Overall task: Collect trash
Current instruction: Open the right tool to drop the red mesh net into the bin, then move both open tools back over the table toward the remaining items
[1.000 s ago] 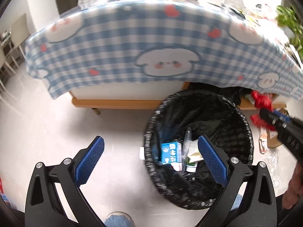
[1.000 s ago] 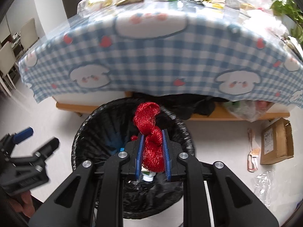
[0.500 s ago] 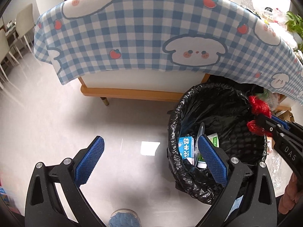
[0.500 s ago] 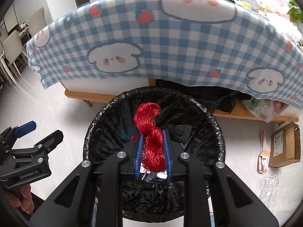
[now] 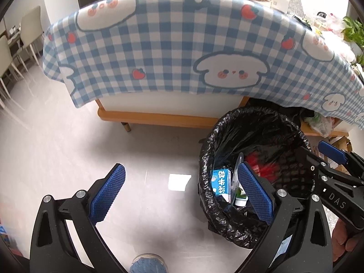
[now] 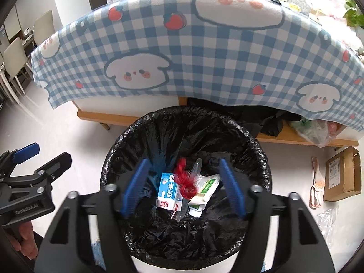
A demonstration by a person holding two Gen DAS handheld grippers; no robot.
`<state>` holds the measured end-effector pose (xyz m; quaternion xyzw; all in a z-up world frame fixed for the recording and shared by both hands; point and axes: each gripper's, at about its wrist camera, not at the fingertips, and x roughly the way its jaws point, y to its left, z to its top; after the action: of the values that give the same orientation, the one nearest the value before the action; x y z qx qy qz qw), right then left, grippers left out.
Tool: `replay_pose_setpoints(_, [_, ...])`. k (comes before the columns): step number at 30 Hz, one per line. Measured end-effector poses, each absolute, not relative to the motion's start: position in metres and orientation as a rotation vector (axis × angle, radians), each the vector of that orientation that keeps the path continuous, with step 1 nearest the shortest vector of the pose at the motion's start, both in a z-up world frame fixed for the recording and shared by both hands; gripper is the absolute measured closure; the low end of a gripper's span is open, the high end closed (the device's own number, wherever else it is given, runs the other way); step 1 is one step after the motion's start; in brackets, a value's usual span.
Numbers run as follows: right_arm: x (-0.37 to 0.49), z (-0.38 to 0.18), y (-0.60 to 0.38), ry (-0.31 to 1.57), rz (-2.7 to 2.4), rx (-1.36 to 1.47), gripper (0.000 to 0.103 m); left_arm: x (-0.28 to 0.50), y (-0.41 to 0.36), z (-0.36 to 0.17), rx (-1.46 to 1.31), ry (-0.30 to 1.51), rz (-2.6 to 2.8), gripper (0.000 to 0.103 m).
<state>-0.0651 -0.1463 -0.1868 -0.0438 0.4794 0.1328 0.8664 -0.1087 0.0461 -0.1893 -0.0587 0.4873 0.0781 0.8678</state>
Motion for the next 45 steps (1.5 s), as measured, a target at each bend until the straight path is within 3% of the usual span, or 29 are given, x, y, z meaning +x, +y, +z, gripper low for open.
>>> replay_pose_setpoints(6, [-0.065,-0.167,-0.154,0.959,0.238,-0.084,0.010,-0.107,0.043,-0.173,-0.120,1.015,0.171,0.006])
replay_pose_setpoints(8, [-0.064,-0.159,-0.157,0.946,0.229,-0.081,0.008,-0.107,0.040,-0.166,-0.112,1.004,0.178,0.006])
replay_pose_setpoints(26, [-0.060,-0.071,-0.193,0.800,0.163,-0.061,0.008,-0.096,0.036,-0.095,-0.108,0.924,0.165,0.006])
replay_pose_setpoints(45, [-0.035,-0.017,-0.195,0.720,0.159,-0.081,0.008,-0.068,0.030,-0.043,-0.090,0.878,0.124,0.006])
